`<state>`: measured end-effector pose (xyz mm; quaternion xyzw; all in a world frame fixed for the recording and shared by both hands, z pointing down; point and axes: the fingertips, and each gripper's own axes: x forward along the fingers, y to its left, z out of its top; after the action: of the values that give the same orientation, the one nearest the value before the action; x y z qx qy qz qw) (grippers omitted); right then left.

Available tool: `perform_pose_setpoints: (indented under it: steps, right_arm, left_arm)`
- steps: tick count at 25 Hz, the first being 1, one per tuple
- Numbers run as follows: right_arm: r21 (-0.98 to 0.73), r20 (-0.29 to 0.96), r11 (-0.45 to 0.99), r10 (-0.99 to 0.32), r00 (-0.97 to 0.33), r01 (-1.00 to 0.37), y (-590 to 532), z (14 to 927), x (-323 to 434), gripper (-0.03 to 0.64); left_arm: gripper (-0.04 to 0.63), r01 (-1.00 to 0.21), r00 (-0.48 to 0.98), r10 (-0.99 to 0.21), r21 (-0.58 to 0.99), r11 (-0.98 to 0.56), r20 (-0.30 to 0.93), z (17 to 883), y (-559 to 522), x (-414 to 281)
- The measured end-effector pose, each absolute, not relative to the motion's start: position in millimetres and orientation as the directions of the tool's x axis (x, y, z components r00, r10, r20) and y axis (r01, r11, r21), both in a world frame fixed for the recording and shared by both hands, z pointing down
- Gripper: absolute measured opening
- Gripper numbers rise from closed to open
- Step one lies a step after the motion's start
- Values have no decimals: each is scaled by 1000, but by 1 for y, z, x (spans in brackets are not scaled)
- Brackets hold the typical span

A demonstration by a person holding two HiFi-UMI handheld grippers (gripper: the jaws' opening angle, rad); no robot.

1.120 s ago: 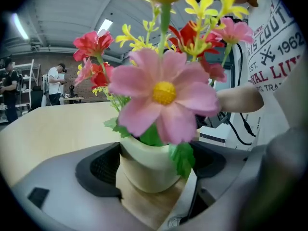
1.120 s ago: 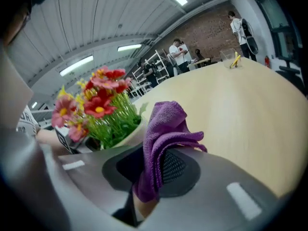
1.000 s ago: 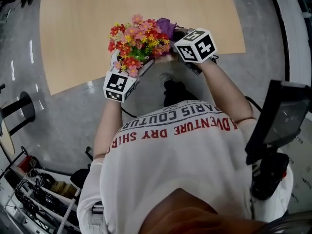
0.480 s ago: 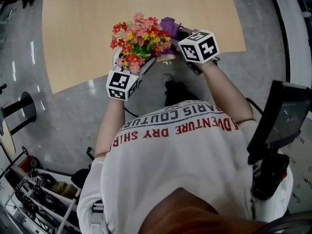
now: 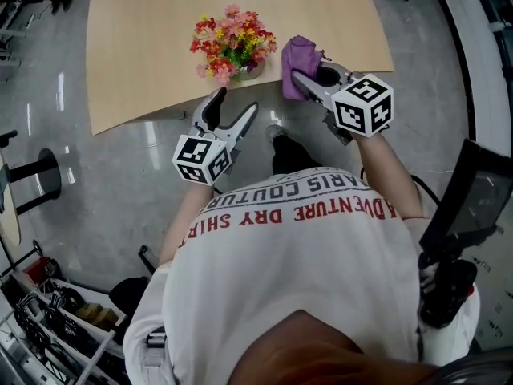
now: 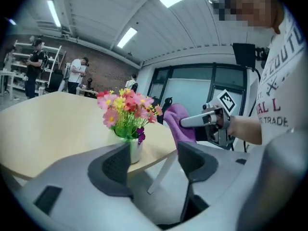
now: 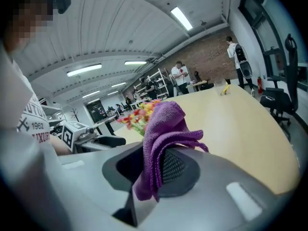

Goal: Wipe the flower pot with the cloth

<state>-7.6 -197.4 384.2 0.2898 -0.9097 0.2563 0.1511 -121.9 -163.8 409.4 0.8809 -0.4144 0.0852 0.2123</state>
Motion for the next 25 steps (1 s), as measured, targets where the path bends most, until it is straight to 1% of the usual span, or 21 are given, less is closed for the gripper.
perform_pose_setpoints:
  steps: [1,2,4,5,9,15,17,21,25]
  right_arm:
    - [-364,407,724,-442,-799,-586,-177,365,-14,43]
    - [-354,390,744,-433,-813,-566,-153,345,-22,43]
    - [-344,356,776,-414,-838,-529,-101,310,-36,43]
    - [-337,344,789,-405,-847,-514,-75,298,-40,43]
    - [-298,341,829,-371,-864,-473,5,261,-43,43]
    - [-286,306,867,-320,-896,-408,99,222,-47,43]
    - [-271,326,877,-304,-895,-396,125,227,-44,43]
    - [-274,347,888,-266,-899,-368,187,242,-21,43]
    - [-242,327,907,-258,-909,-344,296,237,22,43]
  left_arm:
    - [264,-760,648,-698,322,-565,304,392,-149,-129]
    - [202,-752,656,-699,338,-567,286,374,-132,-136]
    - [51,-730,678,-686,354,-585,264,342,-92,-143]
    - [2,-715,694,-674,354,-603,255,329,-71,-142]
    - [2,-673,738,-633,322,-665,235,277,-2,-126]
    - [2,-671,741,-632,250,-698,227,229,81,-110]
    - [2,-674,739,-638,254,-694,217,227,105,-104]
    - [2,-681,733,-637,250,-689,239,243,164,-77]
    - [2,-693,721,-655,253,-675,227,244,272,-31]
